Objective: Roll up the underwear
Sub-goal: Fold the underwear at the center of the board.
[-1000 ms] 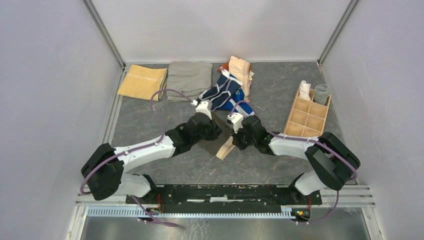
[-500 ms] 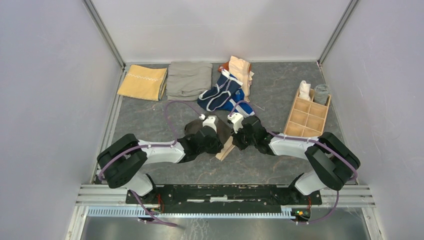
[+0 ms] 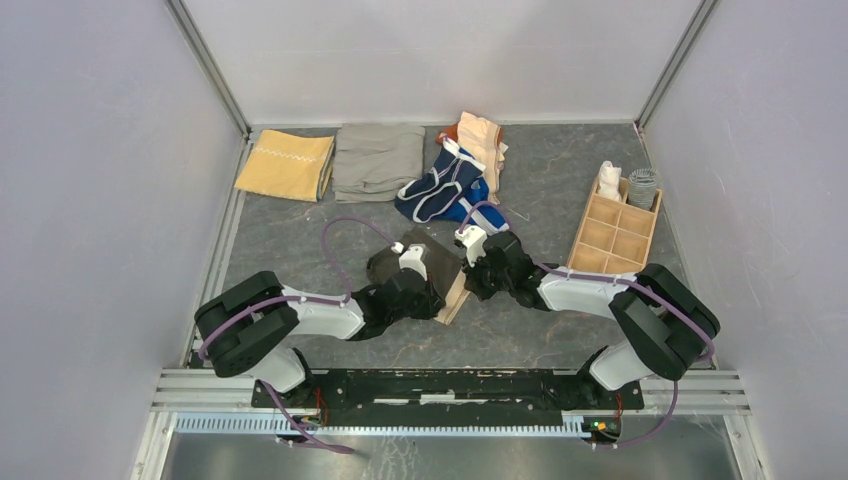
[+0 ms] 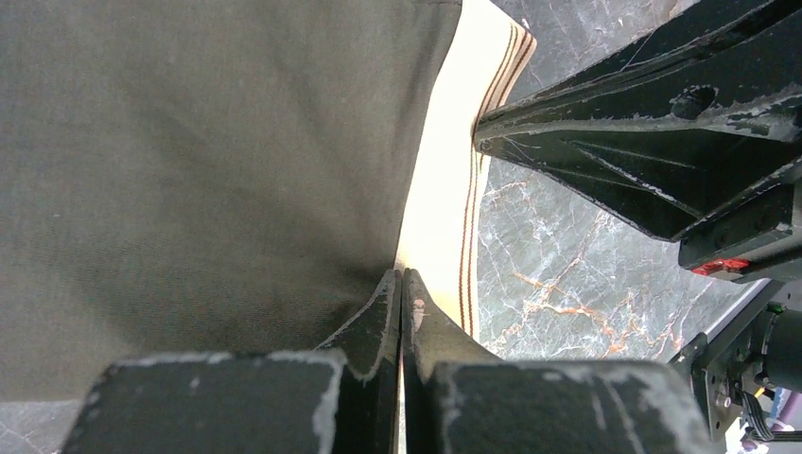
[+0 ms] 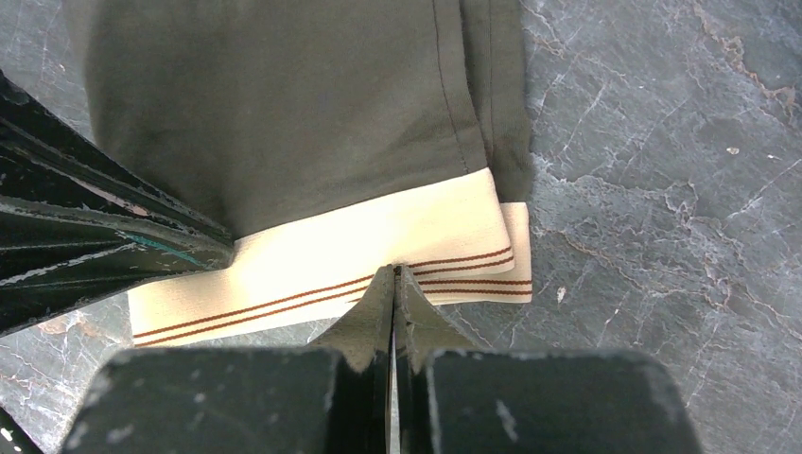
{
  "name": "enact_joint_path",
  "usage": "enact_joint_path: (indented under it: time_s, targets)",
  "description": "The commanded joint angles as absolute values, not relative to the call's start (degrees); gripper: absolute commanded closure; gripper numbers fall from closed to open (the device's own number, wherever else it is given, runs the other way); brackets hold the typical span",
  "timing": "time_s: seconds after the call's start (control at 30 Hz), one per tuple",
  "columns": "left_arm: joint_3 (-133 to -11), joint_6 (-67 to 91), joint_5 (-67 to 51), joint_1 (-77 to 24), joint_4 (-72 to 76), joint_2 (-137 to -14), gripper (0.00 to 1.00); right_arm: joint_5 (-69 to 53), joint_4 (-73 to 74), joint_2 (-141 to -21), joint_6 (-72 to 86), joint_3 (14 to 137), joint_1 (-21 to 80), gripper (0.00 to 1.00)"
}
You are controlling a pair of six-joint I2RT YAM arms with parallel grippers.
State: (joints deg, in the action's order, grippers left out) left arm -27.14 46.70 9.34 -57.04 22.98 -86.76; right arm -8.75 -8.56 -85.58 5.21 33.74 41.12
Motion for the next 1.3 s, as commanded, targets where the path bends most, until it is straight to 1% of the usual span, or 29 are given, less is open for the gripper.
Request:
enact_joint_path:
  time_s: [0.0,0.2,0.33,0.57,0.67,0.9,1.27]
  targets:
    - [-27.19,47.81,9.67,-57.73,17.19,-87.61,0.98,-9.57,-8.25,-84.87,5.29,33.99,40.98,1.00]
    - [-34.03,47.37,11.58,-57.72,11.84,-85.30,0.98,-14.13,-7.65,-79.16,4.70,34.02,41.03,1.00]
    - [-38.08,45.11,14.43,-57.74,8.18,-82.92,0.98,-14.21,-7.95,-73.67,5.81,32.56,41.14,1.00]
    - [-36.25,43.79,22.17,-57.52,4.52,-73.13,0.98,-16.42,-14.40,-67.61,13.43,26.50,42.89,1.00]
    - [-33.68,44.72,24.97,-56.20,2.46,-70.30,0.98,-16.64,-16.86,-68.29,15.73,26.05,45.67,1.00]
    - [-27.45,45.44,24.69,-49.77,1.78,-65.86,0.98,-13.88,-17.83,-74.37,16.41,29.62,52.36,1.00]
    - [-25.76,44.65,23.05,-43.68,2.14,-63.98,0.98,-9.14,-18.36,-79.94,15.94,30.50,53.44,1.00]
